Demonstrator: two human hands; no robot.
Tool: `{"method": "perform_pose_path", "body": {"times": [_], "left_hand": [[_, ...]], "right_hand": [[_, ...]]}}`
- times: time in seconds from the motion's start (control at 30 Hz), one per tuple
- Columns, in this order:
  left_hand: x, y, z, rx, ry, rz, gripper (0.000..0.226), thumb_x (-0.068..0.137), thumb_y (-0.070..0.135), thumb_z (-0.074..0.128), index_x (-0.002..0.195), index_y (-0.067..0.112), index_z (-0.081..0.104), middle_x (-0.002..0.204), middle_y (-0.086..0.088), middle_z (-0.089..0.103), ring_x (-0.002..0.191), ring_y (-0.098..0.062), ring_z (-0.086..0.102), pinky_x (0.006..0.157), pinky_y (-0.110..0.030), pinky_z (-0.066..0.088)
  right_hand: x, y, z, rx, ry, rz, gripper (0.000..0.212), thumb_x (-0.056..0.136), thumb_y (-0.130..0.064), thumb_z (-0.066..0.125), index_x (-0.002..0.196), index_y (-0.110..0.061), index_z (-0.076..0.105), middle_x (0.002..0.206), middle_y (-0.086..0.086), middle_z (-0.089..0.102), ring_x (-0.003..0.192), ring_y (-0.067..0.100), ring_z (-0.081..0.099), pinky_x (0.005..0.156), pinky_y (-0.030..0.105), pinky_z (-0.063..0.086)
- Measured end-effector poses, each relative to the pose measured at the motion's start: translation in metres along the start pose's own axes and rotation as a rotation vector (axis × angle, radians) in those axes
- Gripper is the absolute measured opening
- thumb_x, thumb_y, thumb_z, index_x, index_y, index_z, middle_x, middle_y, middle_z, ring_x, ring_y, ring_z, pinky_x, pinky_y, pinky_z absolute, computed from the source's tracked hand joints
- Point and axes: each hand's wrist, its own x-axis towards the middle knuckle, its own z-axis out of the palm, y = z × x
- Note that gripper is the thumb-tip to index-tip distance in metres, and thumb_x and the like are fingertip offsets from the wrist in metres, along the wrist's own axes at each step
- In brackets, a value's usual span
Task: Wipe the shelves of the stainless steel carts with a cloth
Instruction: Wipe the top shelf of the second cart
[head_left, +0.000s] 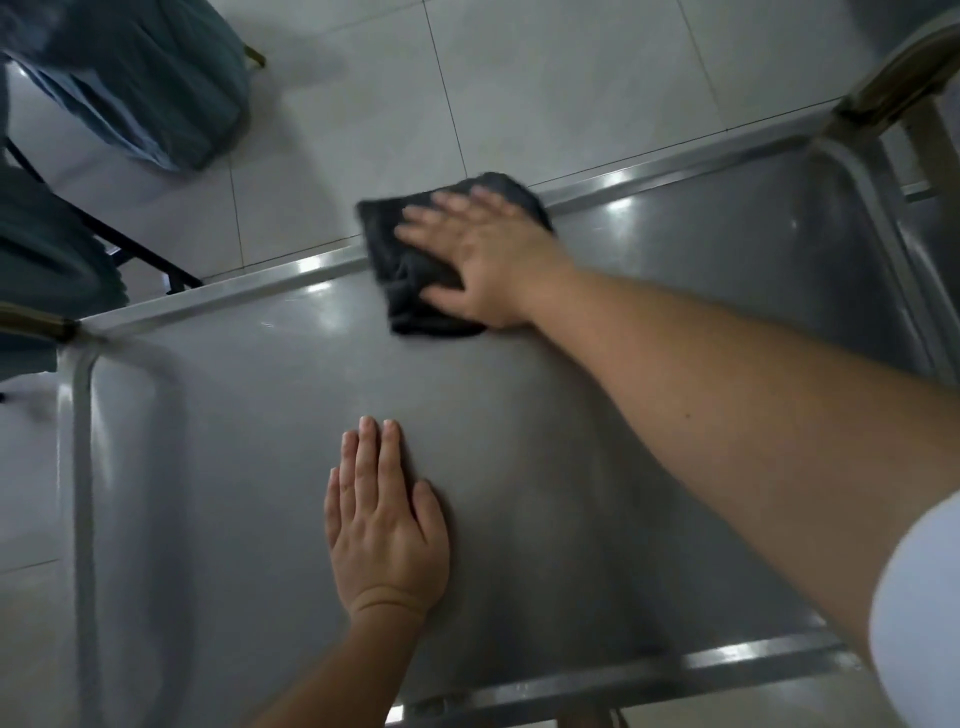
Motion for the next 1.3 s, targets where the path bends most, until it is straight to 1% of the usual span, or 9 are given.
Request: {"method": "perform_pose_path", "body": {"times": [0.1, 0.2, 0.3, 0.4, 0.5, 0.6, 0.73, 0.9, 1.3], "left_hand": [[0.0, -0.002, 0.001, 0.011, -0.013, 0.005, 0.069, 0.101, 0.039, 0.034, 0.168, 0.024, 0.028, 0.177, 0.005, 0.018, 0.164, -0.013, 0.007, 0.133, -0.039, 0.006], [0.001, -0.002, 0.001, 0.011, -0.014, 0.006, 0.07, 0.101, 0.04, 0.034, 0.169, 0.024, 0.027, 0.177, 0.006, 0.018, 0.164, -0.012, 0.007, 0.133, -0.039, 0.006], [0.0, -0.002, 0.001, 0.01, -0.005, 0.011, 0.07, 0.1, 0.039, 0.035, 0.168, 0.024, 0.028, 0.176, 0.006, 0.018, 0.164, -0.013, 0.007, 0.132, -0.037, 0.005], [0.0, -0.003, 0.001, 0.008, 0.006, 0.014, 0.071, 0.099, 0.039, 0.035, 0.168, 0.024, 0.029, 0.176, 0.005, 0.019, 0.164, -0.014, 0.009, 0.132, -0.038, 0.006], [-0.001, -0.002, 0.001, -0.003, 0.029, 0.015, 0.071, 0.098, 0.039, 0.036, 0.167, 0.022, 0.033, 0.175, 0.001, 0.024, 0.163, -0.019, 0.015, 0.132, -0.042, 0.011], [-0.001, -0.002, 0.001, -0.007, 0.037, 0.015, 0.071, 0.097, 0.039, 0.037, 0.166, 0.021, 0.034, 0.175, -0.001, 0.027, 0.163, -0.021, 0.017, 0.132, -0.044, 0.013], [0.0, -0.001, 0.001, -0.016, 0.031, 0.013, 0.072, 0.097, 0.038, 0.038, 0.166, 0.022, 0.033, 0.175, -0.001, 0.026, 0.163, -0.021, 0.017, 0.132, -0.044, 0.013], [0.0, -0.002, 0.0, -0.008, 0.01, 0.015, 0.073, 0.097, 0.039, 0.039, 0.167, 0.023, 0.028, 0.176, -0.001, 0.023, 0.163, -0.019, 0.013, 0.132, -0.041, 0.008], [0.0, 0.001, -0.004, 0.018, -0.011, 0.016, 0.074, 0.095, 0.047, 0.034, 0.165, 0.024, 0.024, 0.176, -0.003, 0.019, 0.163, -0.021, 0.009, 0.132, -0.045, 0.006]], "right_hand": [[-0.014, 0.055, -0.012, 0.02, 0.106, 0.268, 0.071, 0.091, -0.073, 0.035, 0.144, -0.029, 0.052, 0.145, 0.004, 0.058, 0.132, 0.03, 0.052, 0.109, 0.043, 0.032], [-0.049, 0.111, -0.017, 0.004, 0.162, 0.382, 0.07, 0.094, -0.072, 0.031, 0.128, -0.019, 0.061, 0.126, 0.014, 0.067, 0.114, 0.037, 0.06, 0.099, 0.046, 0.039], [-0.09, 0.157, -0.02, 0.042, 0.228, 0.54, 0.075, 0.097, -0.065, 0.026, 0.14, -0.01, 0.054, 0.141, 0.021, 0.058, 0.129, 0.04, 0.052, 0.112, 0.048, 0.032], [-0.127, 0.185, -0.022, 0.073, 0.222, 0.628, 0.074, 0.101, -0.058, 0.025, 0.16, -0.012, 0.032, 0.167, 0.011, 0.03, 0.155, 0.03, 0.023, 0.127, 0.046, 0.012], [-0.147, 0.193, -0.019, 0.059, 0.191, 0.624, 0.071, 0.104, -0.055, 0.024, 0.165, -0.019, 0.017, 0.174, 0.001, 0.011, 0.16, 0.023, 0.006, 0.129, 0.044, 0.004], [-0.153, 0.189, -0.018, 0.064, 0.162, 0.669, 0.07, 0.106, -0.053, 0.026, 0.166, -0.021, 0.01, 0.174, -0.001, 0.001, 0.16, 0.021, -0.001, 0.129, 0.044, 0.002], [-0.167, 0.18, -0.013, 0.074, 0.158, 0.733, 0.071, 0.106, -0.052, 0.027, 0.166, -0.02, 0.007, 0.175, 0.0, 0.0, 0.16, 0.022, 0.0, 0.129, 0.044, 0.003], [-0.213, 0.157, 0.002, 0.018, 0.199, 0.842, 0.075, 0.101, -0.058, 0.023, 0.165, -0.019, 0.016, 0.173, 0.005, 0.013, 0.16, 0.025, 0.007, 0.129, 0.049, 0.006], [-0.317, 0.077, 0.051, 0.041, 0.217, 0.884, 0.08, 0.101, -0.062, 0.027, 0.165, -0.016, 0.016, 0.173, 0.008, 0.013, 0.159, 0.028, 0.01, 0.128, 0.052, 0.012]]}}
